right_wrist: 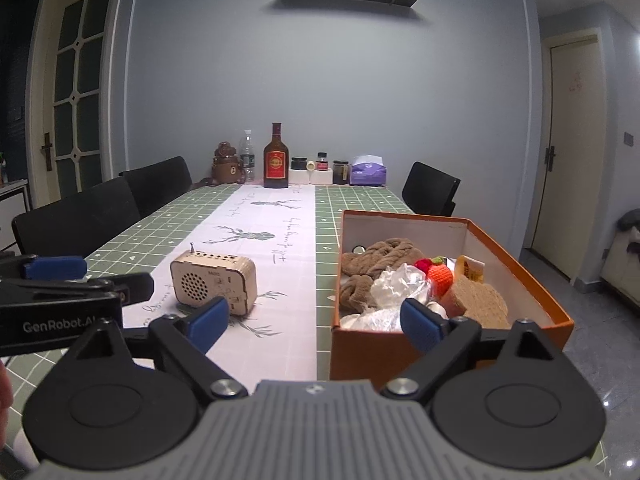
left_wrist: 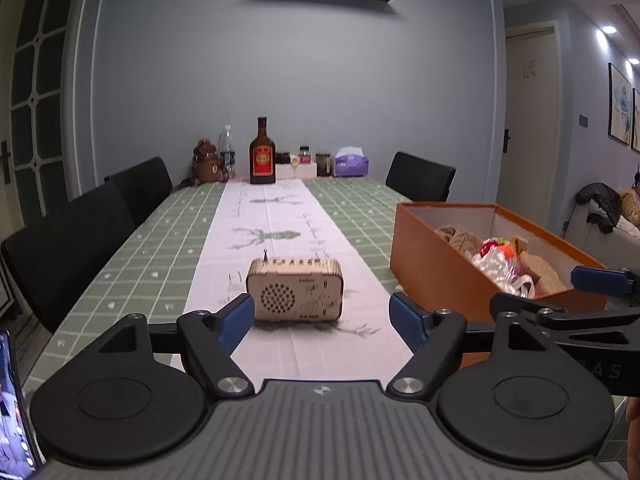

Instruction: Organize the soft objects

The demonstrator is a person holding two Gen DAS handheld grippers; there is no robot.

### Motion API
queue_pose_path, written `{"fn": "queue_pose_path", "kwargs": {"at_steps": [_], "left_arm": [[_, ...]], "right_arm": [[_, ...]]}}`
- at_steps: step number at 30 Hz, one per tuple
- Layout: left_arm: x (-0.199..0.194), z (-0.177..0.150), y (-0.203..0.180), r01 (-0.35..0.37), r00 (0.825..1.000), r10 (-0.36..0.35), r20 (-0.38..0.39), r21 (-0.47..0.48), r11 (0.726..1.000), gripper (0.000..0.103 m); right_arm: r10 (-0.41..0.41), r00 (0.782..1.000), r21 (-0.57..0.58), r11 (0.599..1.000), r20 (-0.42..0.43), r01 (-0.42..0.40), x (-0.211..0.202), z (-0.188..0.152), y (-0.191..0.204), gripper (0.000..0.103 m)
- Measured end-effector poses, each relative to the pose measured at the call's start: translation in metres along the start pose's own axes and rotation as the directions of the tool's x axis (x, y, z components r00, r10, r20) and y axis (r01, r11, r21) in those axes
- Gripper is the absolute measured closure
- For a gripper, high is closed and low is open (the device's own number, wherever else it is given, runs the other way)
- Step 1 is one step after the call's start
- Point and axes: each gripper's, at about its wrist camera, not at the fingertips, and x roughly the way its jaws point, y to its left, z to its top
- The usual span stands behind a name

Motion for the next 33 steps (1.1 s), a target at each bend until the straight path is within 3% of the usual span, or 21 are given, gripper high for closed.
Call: {"fn": "queue_pose_path", "kwargs": {"at_steps": [8,16,33], "left_arm": [[0.014,-0.023,0.003,-0.032,0.999,0.032,-0.024,-0.016,0.999,0.013],[0.017,-0.040,0.005,-0.055,0.996,0.053,-0.070,-0.018,0.998,0.013],[0.010,-0.044,0.003,-0.066,0.994,0.064,-0.090,-0.023,0.998,0.013]], "right_arm": [[-0.046,0.999,0.044,0.998,-0.029,0.047,0.008,-0.026,-0.002,0.012],[-0.074,0.996,0.014,0.997,-0.042,0.075,0.012,-0.040,0.005,0.010],[-0.073,0.996,0.037,0.997,-0.045,0.075,0.004,-0.047,0.004,0.009]]}}
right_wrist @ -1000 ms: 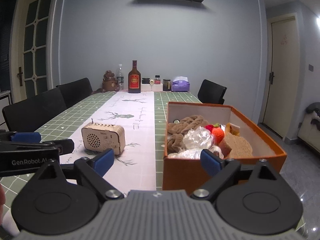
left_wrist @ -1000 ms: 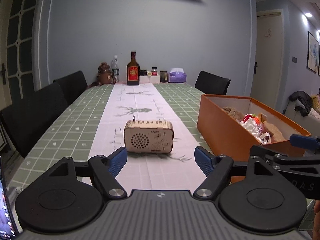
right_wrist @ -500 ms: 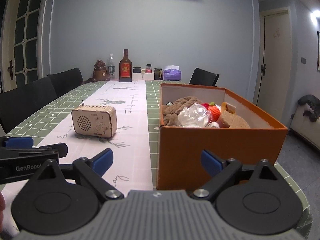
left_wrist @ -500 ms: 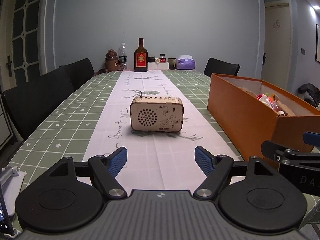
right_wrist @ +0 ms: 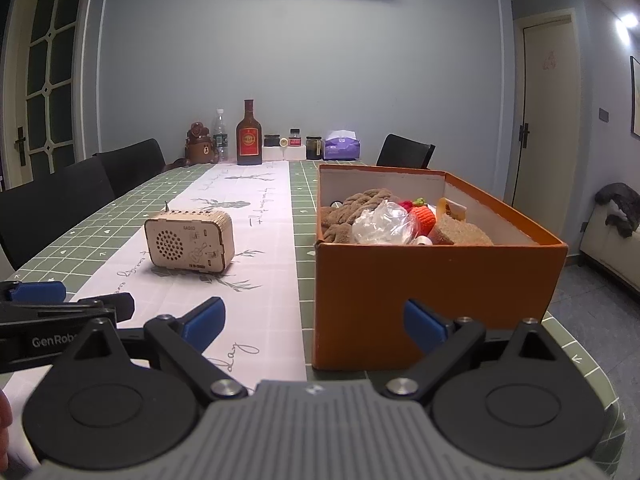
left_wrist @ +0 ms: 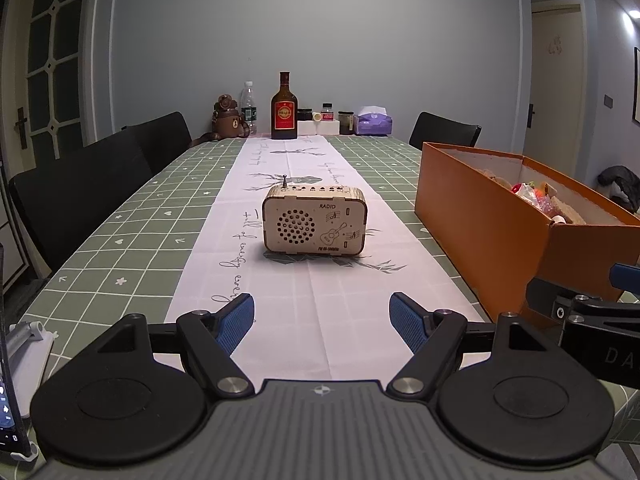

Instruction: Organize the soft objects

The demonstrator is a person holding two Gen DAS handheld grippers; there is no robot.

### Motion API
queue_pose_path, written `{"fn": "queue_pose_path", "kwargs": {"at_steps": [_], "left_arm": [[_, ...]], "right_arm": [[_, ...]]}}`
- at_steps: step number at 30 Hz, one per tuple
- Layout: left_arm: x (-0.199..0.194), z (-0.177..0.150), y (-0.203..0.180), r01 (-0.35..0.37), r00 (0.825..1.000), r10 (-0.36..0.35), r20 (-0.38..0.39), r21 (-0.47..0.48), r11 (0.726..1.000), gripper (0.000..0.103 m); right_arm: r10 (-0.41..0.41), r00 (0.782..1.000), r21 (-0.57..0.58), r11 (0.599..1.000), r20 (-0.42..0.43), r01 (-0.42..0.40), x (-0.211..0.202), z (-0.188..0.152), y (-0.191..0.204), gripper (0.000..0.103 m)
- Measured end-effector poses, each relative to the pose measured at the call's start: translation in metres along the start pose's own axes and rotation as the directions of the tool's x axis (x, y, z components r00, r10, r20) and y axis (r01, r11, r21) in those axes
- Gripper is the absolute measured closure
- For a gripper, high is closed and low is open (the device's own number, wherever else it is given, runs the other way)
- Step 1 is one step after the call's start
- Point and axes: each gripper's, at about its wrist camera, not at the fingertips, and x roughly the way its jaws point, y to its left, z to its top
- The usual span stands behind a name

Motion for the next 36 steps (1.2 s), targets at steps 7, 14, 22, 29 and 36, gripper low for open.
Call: {"fn": "queue_pose_path", "kwargs": {"at_steps": [7,14,22,29,36], "left_arm": [[0.0011,-0.0008,-0.0004,-0.004,1.000,0.004,-0.007,0.002,1.000,0.013],[0.0024,-0.0010,-0.0002,-0.008,1.000,0.008,-0.011,0.000,1.000,0.013],[0.0044,-0.0022,-0.0004,-0.011,1.000,0.012,-0.016,0.006,1.000,0.013],[0.0061,-0.0029,-0.0012,-0.010,1.000,0.011,-0.019,0.010,1.000,0.013],[0.0071,-0.0037,0.0000,-0.011,1.000,0.011,-0.024,0.008,1.000,0.013]], "right_arm": [[0.003,1.000,-0.002,1.000,0.001,-0.003,-0.0001,-0.0004,0.0007,0.009],[0.003,1.000,-0.002,1.000,-0.005,-0.003,0.0010,-0.0017,0.0009,0.009],[0.002,1.000,-0.002,1.000,-0.012,-0.002,0.0035,-0.0020,0.0004,0.009],[0.006,1.000,-0.004,1.000,-0.022,-0.006,0.0058,-0.0033,0.0007,0.009],[0.003,1.000,-0.001,1.000,-0.027,-0.004,0.0073,-0.0045,0.0009,0.008]]}}
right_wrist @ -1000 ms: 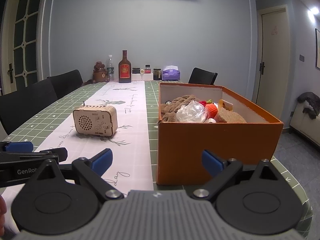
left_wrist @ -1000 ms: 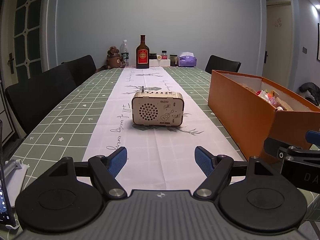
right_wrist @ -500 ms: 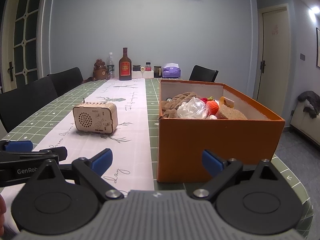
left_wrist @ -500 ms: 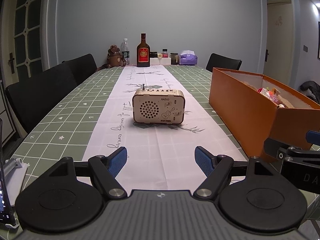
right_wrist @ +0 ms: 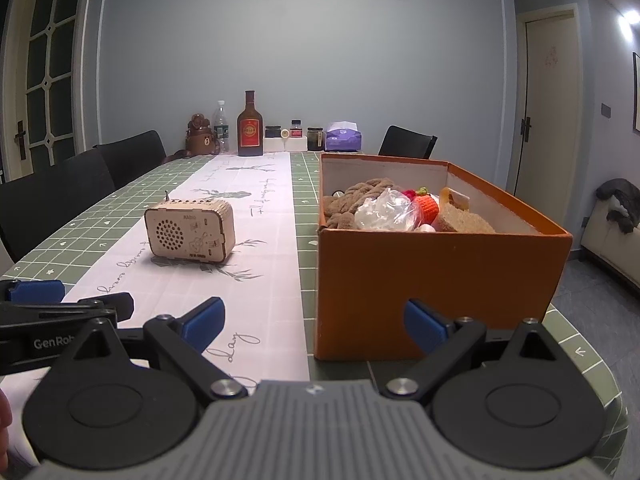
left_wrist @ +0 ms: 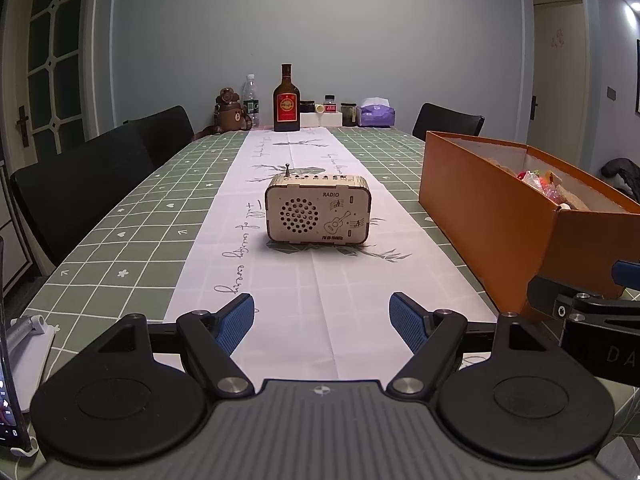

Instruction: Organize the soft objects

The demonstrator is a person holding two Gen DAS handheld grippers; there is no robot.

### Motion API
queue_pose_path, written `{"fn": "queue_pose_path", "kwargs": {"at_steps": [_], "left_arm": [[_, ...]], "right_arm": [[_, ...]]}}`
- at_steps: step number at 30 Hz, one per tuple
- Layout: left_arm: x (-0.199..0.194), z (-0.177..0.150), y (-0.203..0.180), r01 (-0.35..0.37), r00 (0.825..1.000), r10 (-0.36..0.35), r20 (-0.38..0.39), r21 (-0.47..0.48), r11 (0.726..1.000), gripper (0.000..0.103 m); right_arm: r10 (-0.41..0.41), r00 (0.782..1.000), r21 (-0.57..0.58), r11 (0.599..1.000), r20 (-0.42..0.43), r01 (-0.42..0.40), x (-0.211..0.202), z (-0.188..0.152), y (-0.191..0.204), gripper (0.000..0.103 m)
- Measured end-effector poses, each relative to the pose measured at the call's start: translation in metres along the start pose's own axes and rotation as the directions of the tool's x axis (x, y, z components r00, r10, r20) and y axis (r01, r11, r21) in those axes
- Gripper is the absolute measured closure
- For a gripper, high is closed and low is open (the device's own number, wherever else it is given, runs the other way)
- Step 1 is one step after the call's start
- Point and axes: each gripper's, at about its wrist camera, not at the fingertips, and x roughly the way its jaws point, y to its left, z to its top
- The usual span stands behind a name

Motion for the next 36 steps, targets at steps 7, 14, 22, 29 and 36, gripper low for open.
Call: {"fn": "queue_pose_path", "kwargs": {"at_steps": [7,14,22,29,36], "left_arm": [[0.0016,0.0002,0.0003,-0.004,1.000,0.004,-0.003,0.000,1.000,0.013],[0.0021,-0.0008,0.0003,-0.008,1.000,0.008,-0.005,0.001,1.000,0.013],[0.0020,-0.0007,0.0016,-0.005,1.000,0.005,-0.004,0.002,1.000,0.013],[0.0019,-0.0008,0.0020,-0.004,1.000,0.004,-0.004,0.002,1.000,0.013],[0.0009,-0.0010,0.0018,-0.001,1.000,0.001,-0.002,0.003,1.000,0.013]], "right_arm": [[0.003,1.000,0.005,1.000,-0.010,-0.003,0.0024,0.0000,-0.0015,0.008],[0.004,1.000,0.004,1.000,-0.017,-0.004,0.0035,-0.0014,-0.0019,0.008],[0.005,1.000,-0.002,1.000,-0.022,-0.005,0.0057,-0.0018,-0.0007,0.008],[0.005,1.000,-0.002,1.000,-0.024,-0.005,0.0060,-0.0018,-0.0005,0.008],[0.005,1.000,-0.005,1.000,-0.025,-0.005,0.0065,-0.0015,0.0004,0.008]]}}
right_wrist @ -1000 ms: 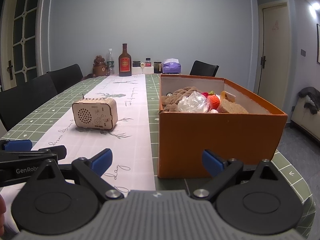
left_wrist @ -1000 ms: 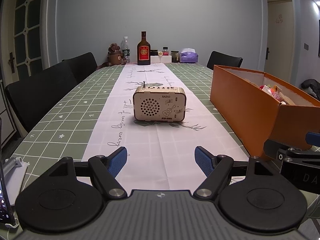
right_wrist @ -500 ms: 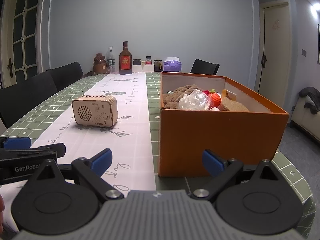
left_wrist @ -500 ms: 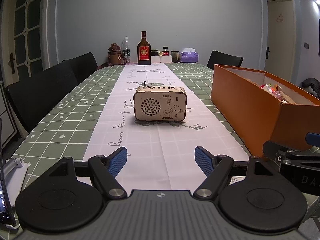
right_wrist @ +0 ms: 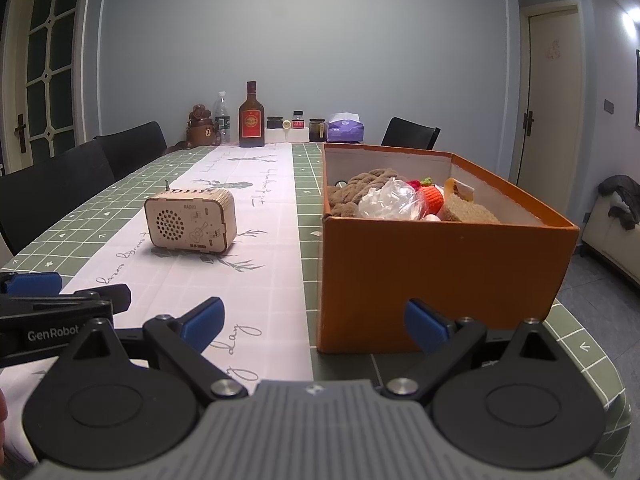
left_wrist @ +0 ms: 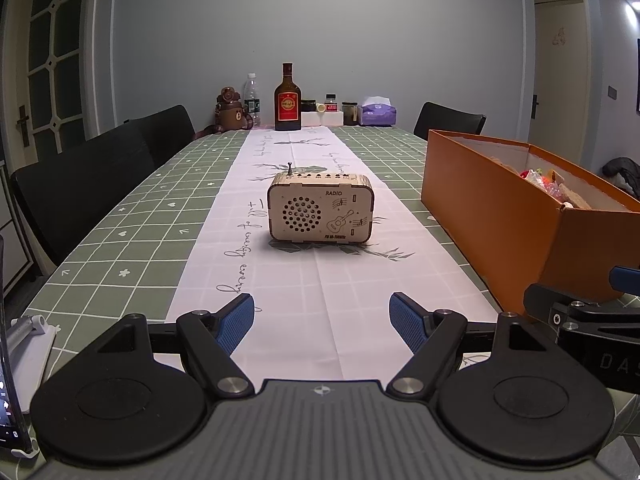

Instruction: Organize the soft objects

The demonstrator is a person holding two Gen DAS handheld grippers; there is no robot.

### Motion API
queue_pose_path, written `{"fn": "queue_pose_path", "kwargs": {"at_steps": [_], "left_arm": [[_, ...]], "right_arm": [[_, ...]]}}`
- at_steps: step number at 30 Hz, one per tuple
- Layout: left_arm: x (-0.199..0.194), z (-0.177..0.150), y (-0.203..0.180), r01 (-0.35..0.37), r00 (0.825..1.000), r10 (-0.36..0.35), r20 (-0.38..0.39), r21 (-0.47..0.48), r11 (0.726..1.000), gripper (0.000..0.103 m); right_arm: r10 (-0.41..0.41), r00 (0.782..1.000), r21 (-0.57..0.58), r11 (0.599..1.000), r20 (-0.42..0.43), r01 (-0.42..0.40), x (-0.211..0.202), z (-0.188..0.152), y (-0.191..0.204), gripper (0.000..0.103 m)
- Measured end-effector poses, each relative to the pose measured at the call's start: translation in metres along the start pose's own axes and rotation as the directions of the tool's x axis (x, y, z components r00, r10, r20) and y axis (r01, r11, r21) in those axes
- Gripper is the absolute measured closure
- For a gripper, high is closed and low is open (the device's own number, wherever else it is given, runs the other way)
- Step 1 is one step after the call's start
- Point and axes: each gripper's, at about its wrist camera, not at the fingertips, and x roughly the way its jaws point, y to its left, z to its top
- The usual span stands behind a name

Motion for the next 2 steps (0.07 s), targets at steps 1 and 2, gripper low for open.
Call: {"fn": "queue_pose_path", "kwargs": {"at_steps": [1,2], "left_arm": [[-0.0002,0.0001,0.0004,0.001,1.000,-0.001,0.000,0.000,1.000,0.013],[-0.0002,0.0003,0.0005,0.002,1.000,-0.002,-0.001,0.000,1.000,0.013]], "right_arm": [[0.000,1.000,-0.001,1.000,0.001,0.000,0.0000,-0.0001,0.0002,0.008],[0.001,1.000,-0.003,1.000,0.001,-0.001,0.0003,-0.0001,0.0003,0.008]]}}
